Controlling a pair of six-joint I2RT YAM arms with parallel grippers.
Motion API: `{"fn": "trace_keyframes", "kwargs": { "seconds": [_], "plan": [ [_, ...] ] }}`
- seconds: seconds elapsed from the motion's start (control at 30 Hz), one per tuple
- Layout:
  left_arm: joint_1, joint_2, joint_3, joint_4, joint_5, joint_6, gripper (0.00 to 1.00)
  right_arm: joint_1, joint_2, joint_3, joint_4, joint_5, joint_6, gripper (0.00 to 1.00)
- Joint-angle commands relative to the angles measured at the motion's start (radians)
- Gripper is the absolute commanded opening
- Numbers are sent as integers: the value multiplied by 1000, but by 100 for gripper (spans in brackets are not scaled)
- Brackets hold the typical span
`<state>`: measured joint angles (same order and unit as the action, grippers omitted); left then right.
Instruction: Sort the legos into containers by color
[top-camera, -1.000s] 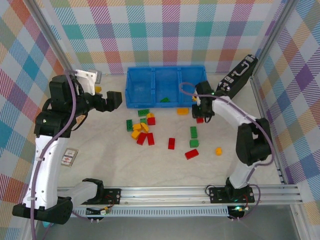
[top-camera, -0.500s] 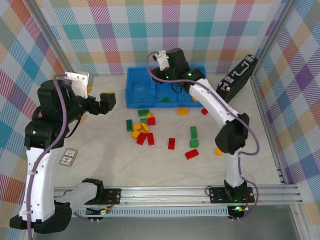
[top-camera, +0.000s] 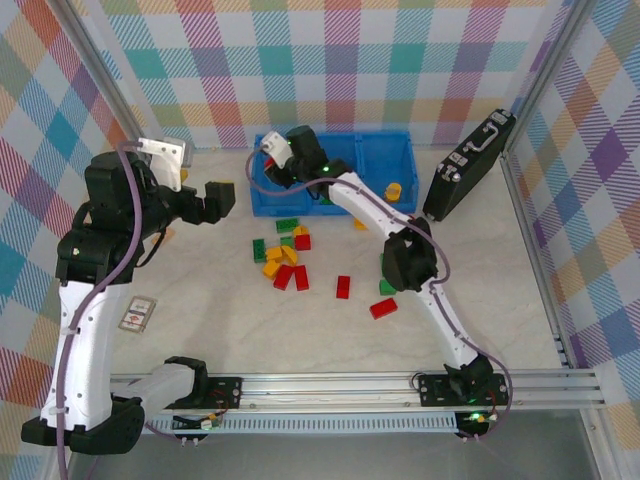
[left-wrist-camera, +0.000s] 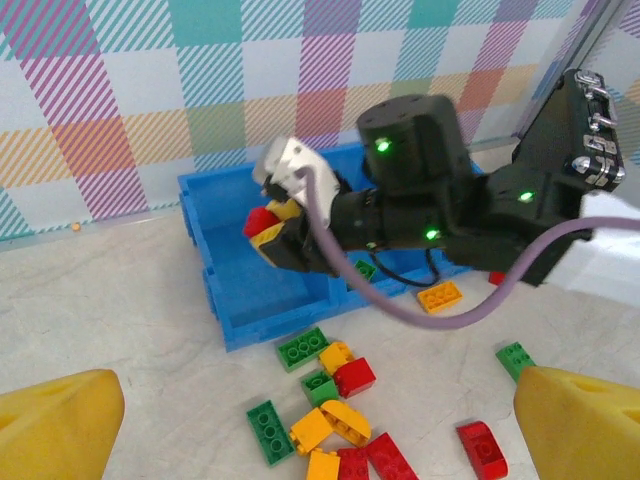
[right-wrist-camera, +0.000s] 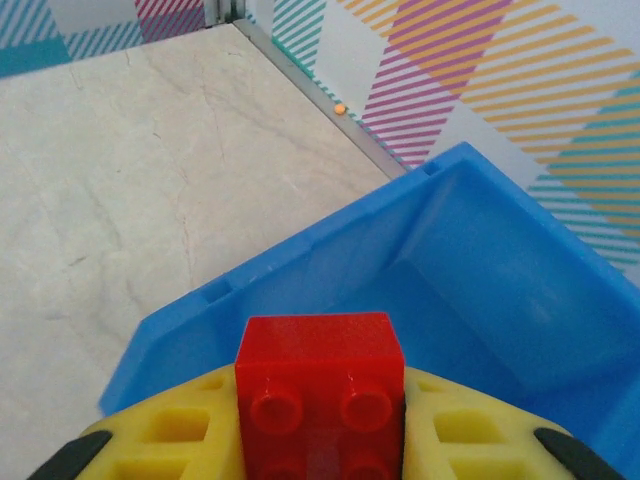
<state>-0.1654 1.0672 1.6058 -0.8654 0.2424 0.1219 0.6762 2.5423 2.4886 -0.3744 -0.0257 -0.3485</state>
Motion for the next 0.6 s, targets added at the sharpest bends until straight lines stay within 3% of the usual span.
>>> {"fn": "trace_keyframes", "kwargs": {
  "seconds": [0.0,0.27,0.57],
  "plan": [
    [-11,5,42,-17,8,12,100,-3,57,78,21,46,-120,29],
    [-14,19,39,-17,18,10,100,-1,123,72,50,171,-278,33],
    [-14,19,42,-17,18,10,100,17,85,25,43,174,-348,48]
  ]
}}
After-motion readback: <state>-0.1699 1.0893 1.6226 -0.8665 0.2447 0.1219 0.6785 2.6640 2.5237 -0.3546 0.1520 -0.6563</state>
